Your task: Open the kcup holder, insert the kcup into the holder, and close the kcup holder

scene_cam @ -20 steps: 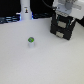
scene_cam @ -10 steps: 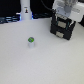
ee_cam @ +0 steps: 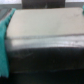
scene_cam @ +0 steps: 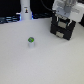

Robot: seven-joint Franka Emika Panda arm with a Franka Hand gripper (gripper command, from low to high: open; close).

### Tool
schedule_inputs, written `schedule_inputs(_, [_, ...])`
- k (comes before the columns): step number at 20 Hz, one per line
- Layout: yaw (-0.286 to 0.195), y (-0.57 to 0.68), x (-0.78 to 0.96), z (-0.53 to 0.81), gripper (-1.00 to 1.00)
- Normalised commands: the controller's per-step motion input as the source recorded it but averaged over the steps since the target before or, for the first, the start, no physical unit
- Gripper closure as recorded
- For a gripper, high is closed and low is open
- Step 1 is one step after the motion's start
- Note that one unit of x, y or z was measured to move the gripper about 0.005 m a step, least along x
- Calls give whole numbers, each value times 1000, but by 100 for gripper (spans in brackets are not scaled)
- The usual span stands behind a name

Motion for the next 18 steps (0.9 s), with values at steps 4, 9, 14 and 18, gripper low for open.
schedule_inputs(4, [-44, -59, 638, 191, 100])
schedule_inputs(9, [-41, -124, 640, 188, 100])
schedule_inputs(14, [-64, -182, 792, 274, 100])
schedule_inputs(18, [-65, -230, 819, 343, 100])
